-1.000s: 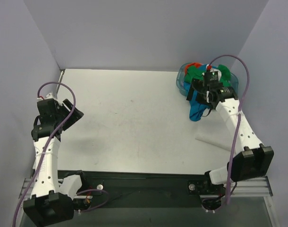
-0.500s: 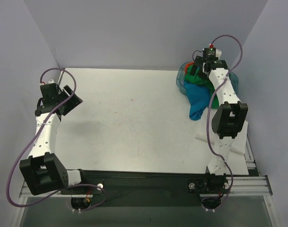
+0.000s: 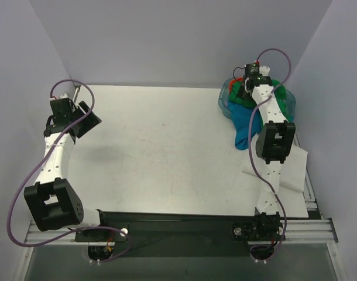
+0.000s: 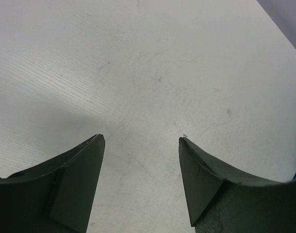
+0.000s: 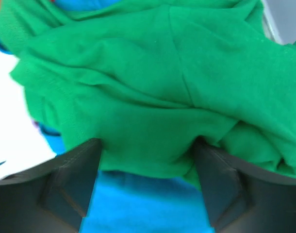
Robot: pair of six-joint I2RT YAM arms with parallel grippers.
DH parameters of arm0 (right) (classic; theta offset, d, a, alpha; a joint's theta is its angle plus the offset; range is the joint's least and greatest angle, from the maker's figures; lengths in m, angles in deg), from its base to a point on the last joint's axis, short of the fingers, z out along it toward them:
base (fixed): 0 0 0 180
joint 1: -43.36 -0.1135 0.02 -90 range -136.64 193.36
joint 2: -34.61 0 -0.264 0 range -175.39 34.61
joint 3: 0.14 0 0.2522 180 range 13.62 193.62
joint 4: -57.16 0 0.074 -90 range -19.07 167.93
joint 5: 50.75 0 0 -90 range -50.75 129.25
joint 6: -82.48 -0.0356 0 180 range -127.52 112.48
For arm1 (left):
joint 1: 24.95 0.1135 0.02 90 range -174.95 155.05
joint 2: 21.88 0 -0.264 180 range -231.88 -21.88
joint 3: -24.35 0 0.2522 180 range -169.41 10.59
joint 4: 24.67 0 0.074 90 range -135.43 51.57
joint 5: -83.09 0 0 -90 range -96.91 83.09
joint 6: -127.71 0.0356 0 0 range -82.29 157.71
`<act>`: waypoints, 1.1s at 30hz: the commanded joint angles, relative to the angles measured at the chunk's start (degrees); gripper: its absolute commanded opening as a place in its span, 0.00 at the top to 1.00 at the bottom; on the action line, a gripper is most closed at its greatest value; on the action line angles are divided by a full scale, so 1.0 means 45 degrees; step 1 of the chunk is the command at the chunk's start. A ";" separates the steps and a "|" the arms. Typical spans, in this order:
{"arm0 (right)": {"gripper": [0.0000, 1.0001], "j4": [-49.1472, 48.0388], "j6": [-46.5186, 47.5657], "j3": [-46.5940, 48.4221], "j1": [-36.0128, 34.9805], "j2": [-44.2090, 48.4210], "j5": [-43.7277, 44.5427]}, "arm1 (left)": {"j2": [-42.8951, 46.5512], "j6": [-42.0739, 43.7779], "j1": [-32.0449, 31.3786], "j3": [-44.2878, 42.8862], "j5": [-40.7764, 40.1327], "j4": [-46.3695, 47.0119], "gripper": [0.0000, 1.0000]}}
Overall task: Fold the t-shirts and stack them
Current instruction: Grab crumpled tshirt from bin with the right arm, then move the tshirt to the center of the board
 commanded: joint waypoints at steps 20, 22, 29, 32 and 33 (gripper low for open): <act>1.00 -0.1267 0.1390 0.0445 -0.1053 0.4946 0.0194 | 0.1743 -0.0206 0.0164 0.0680 -0.0090 0.0567 0.27; 1.00 -0.1364 0.1372 0.0504 -0.1404 0.5608 0.0098 | 0.2075 -0.0226 0.0144 0.0817 -0.0109 0.0470 0.27; 1.00 -0.2204 0.1080 0.1438 -0.3335 0.6900 -0.2225 | 0.3285 -0.0246 0.0164 0.1266 -0.0343 0.0001 0.27; 1.00 -0.2517 0.0650 0.1792 -0.3983 0.7135 -0.3354 | 0.3910 -0.0343 0.0164 0.1462 -0.0499 -0.0194 0.27; 1.00 -0.2672 0.0243 0.1948 -0.4371 0.7174 -0.3747 | 0.4202 -0.0382 0.0145 0.1501 -0.0577 -0.0311 0.27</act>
